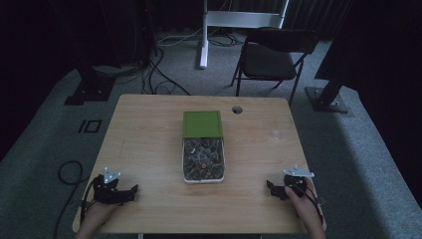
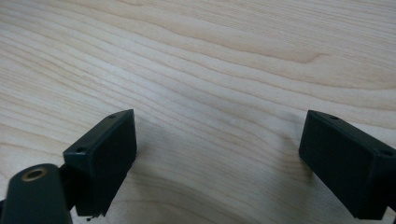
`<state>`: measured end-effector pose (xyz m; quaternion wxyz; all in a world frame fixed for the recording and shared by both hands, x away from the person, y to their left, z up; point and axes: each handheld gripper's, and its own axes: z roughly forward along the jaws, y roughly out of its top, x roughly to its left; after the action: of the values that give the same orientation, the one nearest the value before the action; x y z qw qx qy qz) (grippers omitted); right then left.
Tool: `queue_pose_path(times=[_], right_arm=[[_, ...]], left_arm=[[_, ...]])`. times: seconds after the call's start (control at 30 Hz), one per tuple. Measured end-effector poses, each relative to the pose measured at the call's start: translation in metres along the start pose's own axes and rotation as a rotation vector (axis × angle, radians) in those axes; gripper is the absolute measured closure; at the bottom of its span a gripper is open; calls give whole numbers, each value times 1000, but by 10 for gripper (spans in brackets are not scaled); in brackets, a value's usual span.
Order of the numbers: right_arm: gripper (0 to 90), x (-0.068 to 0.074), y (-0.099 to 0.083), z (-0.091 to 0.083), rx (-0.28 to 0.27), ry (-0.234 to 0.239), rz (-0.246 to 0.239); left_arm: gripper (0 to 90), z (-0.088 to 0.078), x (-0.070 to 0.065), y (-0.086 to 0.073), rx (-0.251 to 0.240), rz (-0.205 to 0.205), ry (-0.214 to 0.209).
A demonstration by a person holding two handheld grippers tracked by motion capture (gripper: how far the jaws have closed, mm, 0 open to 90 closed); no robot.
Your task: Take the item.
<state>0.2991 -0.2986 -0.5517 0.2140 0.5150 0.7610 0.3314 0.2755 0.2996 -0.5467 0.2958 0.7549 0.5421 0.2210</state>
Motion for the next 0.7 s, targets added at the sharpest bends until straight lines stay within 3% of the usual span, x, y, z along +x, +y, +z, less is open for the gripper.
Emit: queue_pose_path(times=[0.2,0.7], right_arm=[[111,1,0,0,2,-5,-5],[111,1,0,0,3,-6,-3]], left_arm=[[23,0,1,-1,-4,8,-8],[23,1,3,0,-3,-28,27]])
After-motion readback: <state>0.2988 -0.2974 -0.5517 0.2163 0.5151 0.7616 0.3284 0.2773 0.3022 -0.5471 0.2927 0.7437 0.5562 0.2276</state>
